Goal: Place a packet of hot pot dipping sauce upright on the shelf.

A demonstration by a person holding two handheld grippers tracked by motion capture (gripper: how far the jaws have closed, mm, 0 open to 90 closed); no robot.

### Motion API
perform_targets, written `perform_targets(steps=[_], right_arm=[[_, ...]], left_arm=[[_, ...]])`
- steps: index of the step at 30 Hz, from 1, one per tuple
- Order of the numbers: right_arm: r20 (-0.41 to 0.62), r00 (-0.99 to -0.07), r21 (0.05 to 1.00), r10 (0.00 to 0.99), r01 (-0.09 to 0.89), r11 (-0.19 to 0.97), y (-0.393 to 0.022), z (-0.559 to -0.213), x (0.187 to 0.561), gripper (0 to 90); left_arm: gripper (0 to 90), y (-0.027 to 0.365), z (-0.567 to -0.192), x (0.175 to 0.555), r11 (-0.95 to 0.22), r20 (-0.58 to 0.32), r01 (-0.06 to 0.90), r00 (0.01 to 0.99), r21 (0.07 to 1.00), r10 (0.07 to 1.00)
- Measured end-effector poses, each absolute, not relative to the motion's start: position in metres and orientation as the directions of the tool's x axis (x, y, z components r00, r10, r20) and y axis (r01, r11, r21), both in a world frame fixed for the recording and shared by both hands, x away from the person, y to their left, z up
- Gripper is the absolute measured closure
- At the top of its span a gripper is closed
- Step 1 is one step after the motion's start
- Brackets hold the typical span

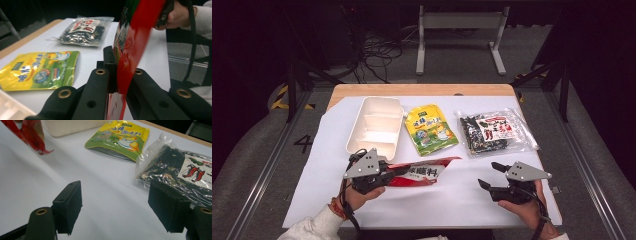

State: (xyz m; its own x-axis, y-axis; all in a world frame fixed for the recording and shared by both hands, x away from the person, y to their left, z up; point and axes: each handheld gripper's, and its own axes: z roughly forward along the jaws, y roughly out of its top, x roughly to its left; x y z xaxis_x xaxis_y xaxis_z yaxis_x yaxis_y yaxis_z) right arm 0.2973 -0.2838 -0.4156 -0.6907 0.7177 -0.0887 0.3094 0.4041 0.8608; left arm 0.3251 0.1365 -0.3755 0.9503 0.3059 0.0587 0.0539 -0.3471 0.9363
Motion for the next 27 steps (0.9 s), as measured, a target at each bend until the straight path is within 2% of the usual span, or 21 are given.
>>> perform_targets(steps=[14, 27], right_arm=[[-0.061, -0.692, 0.848, 0.719, 0.344, 0.403, -0.281, -0.424, 0.301, 20.2], [-0.085, -0.699, 0.819, 0.71, 0.357, 0.449, -0.275, -0.432, 0.304, 18.5]], left_arm=[[90.0, 0.182, -0.332, 0.348, -0.228, 0.086, 0.024, 0.885, 0.973, 0.457], [90.0, 0.196, -0.314, 0.41, -0.226, 0.083, 0.053, 0.829, 0.973, 0.553]])
